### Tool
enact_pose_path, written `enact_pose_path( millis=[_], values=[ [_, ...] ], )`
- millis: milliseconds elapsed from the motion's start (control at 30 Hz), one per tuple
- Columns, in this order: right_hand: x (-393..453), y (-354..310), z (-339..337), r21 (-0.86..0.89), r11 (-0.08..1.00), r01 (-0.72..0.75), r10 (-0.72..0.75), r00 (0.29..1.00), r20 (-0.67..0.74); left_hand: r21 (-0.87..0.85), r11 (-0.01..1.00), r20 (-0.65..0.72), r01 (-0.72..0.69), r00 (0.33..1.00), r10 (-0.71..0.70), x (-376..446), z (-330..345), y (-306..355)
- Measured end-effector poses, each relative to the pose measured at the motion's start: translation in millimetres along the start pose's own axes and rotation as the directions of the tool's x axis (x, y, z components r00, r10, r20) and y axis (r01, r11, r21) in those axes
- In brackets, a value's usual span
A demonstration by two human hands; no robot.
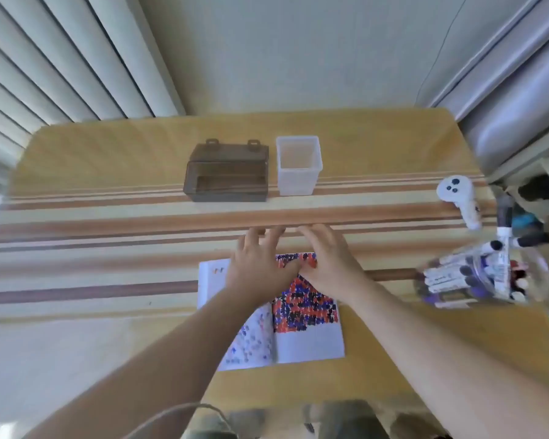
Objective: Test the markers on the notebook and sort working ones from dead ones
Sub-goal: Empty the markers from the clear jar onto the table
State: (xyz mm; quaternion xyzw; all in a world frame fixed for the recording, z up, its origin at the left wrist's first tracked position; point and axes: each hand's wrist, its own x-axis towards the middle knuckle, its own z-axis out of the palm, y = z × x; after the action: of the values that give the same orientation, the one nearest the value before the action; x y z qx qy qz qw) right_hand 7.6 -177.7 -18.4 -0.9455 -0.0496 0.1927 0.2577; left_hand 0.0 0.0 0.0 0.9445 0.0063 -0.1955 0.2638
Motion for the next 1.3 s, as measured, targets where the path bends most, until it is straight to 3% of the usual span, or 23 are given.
enact_pose_path(
  millis=[100,167,267,567,733,867,967,1067,1133,1167,1233,1300],
  values=[
    [16,31,33,-0.288,0.956,0.050,-0.086,0.990,-0.114,0.223,0.975,-0.134,-0.004,0.990,0.035,15,43,-18],
    [17,46,49,-0.356,0.931,0.082,-0.149,0.975,-0.165,0.303,0.952,-0.215,-0.034,0.971,0.104,15,63,-37],
    [18,57,59,-0.354,0.928,0.113,-0.216,0.940,-0.266,0.332,0.938,-0.271,-0.099,0.943,0.196,16,75,-54],
    [19,62,65,-0.330,0.928,0.173,-0.288,0.896,-0.338,0.322,0.935,-0.376,-0.147,0.887,0.269,19,85,-58],
    [-9,63,76,-0.356,0.927,0.113,-0.227,0.928,-0.297,0.342,0.930,-0.471,-0.137,0.831,0.295,-17,91,-61],
    [-78,77,91,-0.387,0.920,0.057,-0.188,0.932,-0.311,0.403,0.889,-0.288,-0.218,0.892,0.349,-77,117,-86],
    [-125,99,100,-0.360,0.930,0.078,-0.204,0.923,-0.327,0.496,0.838,-0.326,-0.229,0.845,0.423,-101,139,-110],
    [-162,123,99,-0.132,0.986,0.106,-0.147,0.918,-0.367,0.471,0.850,-0.377,-0.237,0.817,0.437,-111,144,-117],
    [-183,141,89,0.133,0.985,0.106,-0.025,0.866,-0.500,0.480,0.837,-0.392,-0.264,0.789,0.473,-116,140,-113],
    [-190,153,82,0.278,0.955,0.105,0.087,0.797,-0.598,0.506,0.825,-0.397,-0.251,0.782,0.481,-119,135,-107],
    [-201,167,62,0.488,0.862,0.140,0.303,0.631,-0.714,0.462,0.850,-0.285,-0.253,0.865,0.412,-125,127,-96],
    [-196,178,40,0.586,0.797,0.143,0.448,0.511,-0.734,0.418,0.882,-0.238,-0.217,0.911,0.337,-123,116,-82]
  ],
)
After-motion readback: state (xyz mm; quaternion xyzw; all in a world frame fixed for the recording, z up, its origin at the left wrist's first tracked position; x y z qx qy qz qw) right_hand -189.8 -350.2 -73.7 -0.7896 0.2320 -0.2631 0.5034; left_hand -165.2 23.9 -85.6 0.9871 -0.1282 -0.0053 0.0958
